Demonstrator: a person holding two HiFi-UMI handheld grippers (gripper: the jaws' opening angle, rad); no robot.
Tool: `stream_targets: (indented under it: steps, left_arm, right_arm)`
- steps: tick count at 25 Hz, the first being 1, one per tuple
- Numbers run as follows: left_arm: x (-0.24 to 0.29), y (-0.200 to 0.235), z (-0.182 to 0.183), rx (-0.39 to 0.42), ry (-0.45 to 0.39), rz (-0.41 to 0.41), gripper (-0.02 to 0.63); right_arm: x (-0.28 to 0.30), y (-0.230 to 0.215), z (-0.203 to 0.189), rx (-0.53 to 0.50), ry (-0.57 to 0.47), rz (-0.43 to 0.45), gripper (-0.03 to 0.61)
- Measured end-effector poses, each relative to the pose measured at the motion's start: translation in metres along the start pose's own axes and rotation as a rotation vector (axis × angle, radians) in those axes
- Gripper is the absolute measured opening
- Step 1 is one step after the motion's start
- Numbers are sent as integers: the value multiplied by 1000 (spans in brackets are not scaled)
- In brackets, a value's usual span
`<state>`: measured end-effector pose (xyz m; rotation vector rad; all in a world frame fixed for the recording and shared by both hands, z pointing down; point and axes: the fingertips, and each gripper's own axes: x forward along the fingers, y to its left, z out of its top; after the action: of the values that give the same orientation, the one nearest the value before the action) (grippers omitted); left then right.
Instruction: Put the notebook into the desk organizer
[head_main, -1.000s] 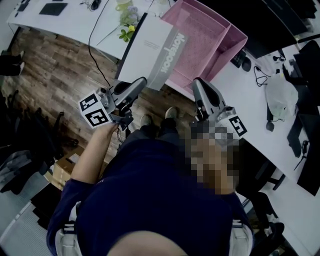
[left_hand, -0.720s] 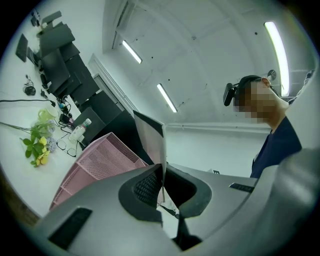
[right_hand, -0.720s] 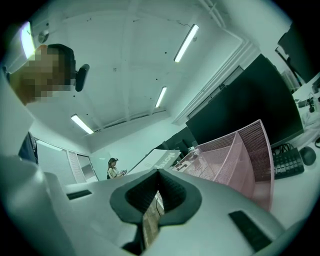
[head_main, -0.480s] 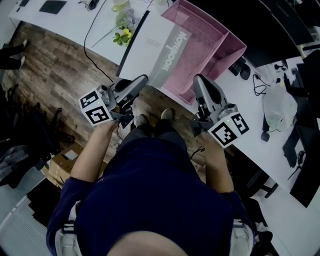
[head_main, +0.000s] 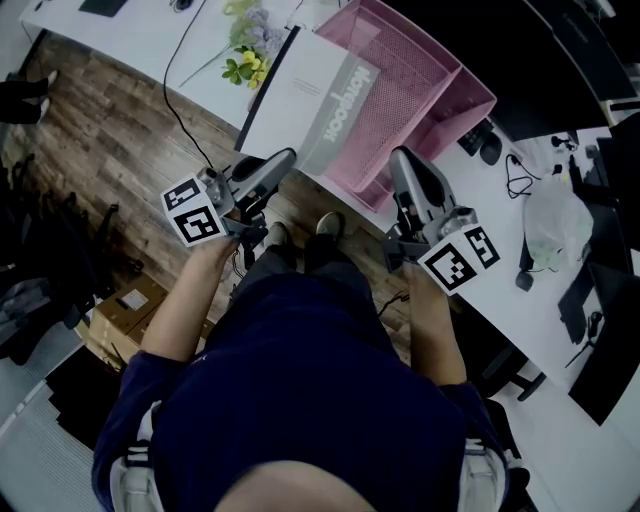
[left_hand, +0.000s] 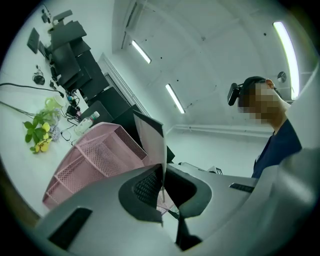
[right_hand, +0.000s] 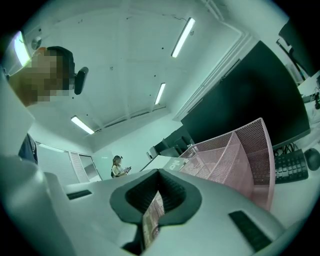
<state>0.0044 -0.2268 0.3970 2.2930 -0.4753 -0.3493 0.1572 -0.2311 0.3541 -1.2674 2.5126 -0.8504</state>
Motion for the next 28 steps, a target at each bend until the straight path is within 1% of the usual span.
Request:
stream_targets:
  steps: [11, 21, 28]
  left_arm:
    - [-5, 12, -27, -52, 19, 37, 35]
    - [-7, 17, -39, -108, 28, 39, 35]
    - [-8, 24, -43, -168, 22, 51, 37]
  right_arm:
    - [-5, -5, -12, 17, 29, 1, 5]
    - [-8, -4, -22, 29, 46, -4, 5]
    - [-12, -5, -28, 39, 51, -15, 5]
